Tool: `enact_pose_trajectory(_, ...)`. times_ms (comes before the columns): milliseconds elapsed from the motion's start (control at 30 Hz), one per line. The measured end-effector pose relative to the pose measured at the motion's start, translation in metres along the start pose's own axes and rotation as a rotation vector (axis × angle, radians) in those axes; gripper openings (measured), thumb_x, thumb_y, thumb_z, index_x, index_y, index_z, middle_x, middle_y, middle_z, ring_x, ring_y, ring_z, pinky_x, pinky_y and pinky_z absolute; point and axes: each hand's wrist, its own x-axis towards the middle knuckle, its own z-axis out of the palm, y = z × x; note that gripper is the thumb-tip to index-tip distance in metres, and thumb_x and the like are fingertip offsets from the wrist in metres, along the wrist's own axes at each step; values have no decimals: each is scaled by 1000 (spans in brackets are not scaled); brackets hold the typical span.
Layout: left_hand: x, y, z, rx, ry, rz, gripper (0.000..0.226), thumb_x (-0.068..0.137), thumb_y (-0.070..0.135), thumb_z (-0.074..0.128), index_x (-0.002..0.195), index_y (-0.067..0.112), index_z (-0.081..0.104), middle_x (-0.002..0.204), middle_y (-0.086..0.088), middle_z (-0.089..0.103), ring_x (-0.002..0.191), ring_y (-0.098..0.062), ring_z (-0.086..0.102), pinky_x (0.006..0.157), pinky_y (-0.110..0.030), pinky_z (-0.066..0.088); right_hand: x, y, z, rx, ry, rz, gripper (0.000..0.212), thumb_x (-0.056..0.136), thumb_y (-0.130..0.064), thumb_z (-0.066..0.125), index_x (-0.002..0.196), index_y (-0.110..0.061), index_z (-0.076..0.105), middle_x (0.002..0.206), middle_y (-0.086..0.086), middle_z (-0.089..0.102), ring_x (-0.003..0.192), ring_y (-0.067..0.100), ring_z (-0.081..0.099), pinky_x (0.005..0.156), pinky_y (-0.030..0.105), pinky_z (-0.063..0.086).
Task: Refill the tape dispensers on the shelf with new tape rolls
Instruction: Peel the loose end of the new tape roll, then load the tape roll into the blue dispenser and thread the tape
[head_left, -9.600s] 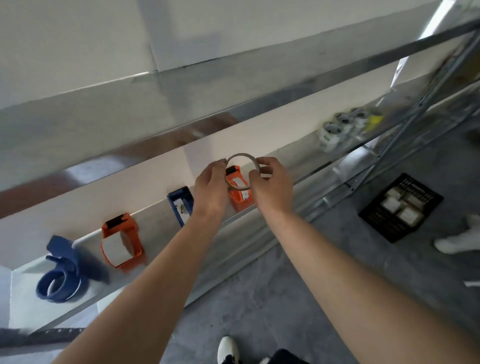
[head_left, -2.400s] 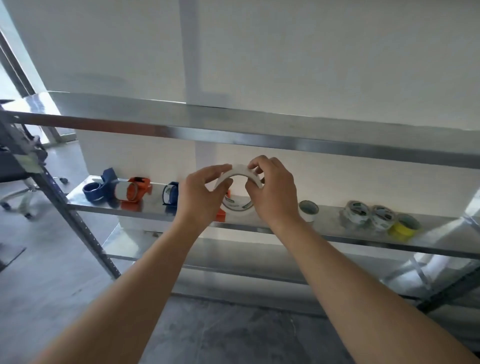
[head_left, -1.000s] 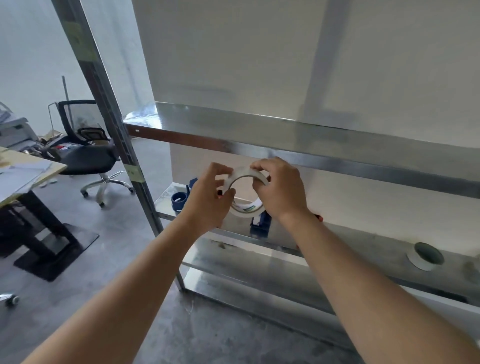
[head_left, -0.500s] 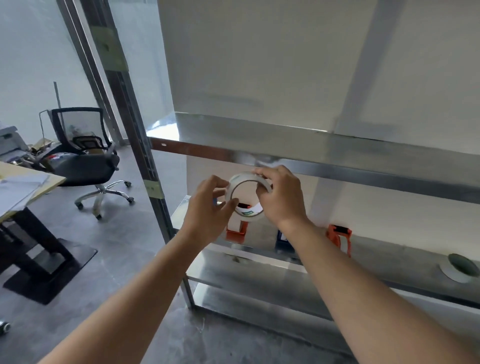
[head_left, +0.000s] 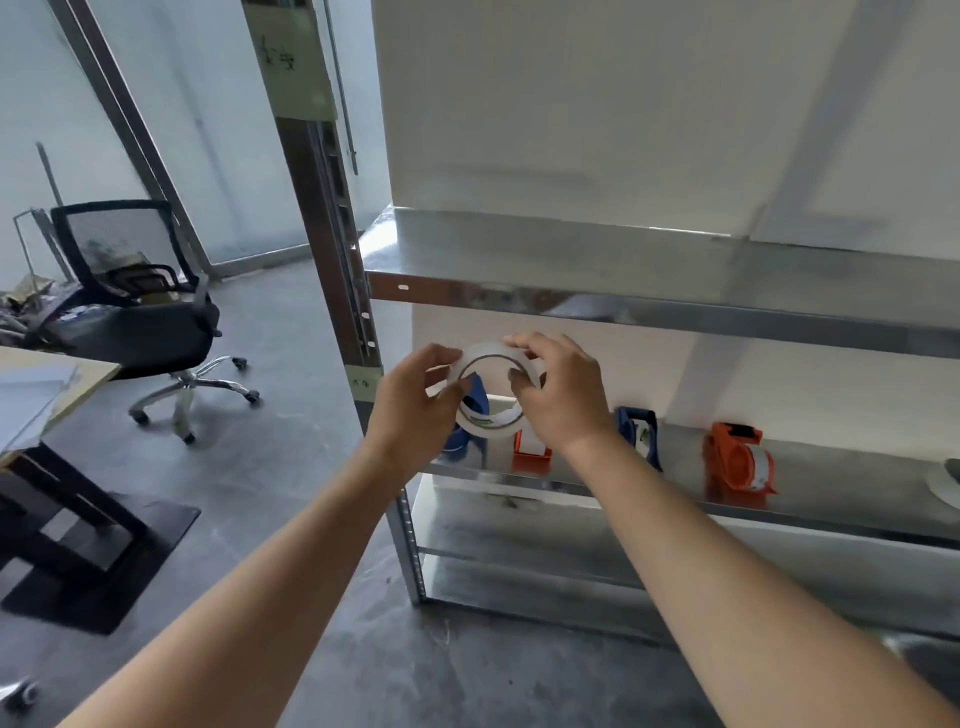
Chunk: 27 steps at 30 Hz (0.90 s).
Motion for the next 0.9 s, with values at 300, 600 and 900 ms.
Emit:
enact_pose_trajectory(300, 30, -40, 3, 29, 17, -80, 23, 100, 8, 71, 121, 17, 69, 125, 2, 72, 118, -16, 70, 96, -34, 61, 33, 19, 42, 38, -69, 71, 21, 91, -17, 77, 110, -20, 69, 109, -2, 70, 96, 12, 62, 78, 10, 45)
enact_pose_trajectory(600, 64, -93, 37, 245, 45, -169, 25, 107, 11, 58, 129, 20, 67, 129, 1, 72, 119, -14, 66, 92, -18, 50, 65, 65, 96, 90, -195, 184, 25, 92, -18, 77, 115, -21, 67, 112, -4, 70, 91, 8, 60, 62, -2, 34)
enact_pose_trajectory(900, 82, -142, 67, 288, 17, -321, 25, 106, 4, 53, 119, 21, 67, 101, 4, 70, 90, -17, 64, 72, -16, 44, 73, 110, 135, 66, -426, 243, 49, 92, -21, 75, 139, -21, 61, 124, -2, 66, 83, 7, 56, 70, 9, 38)
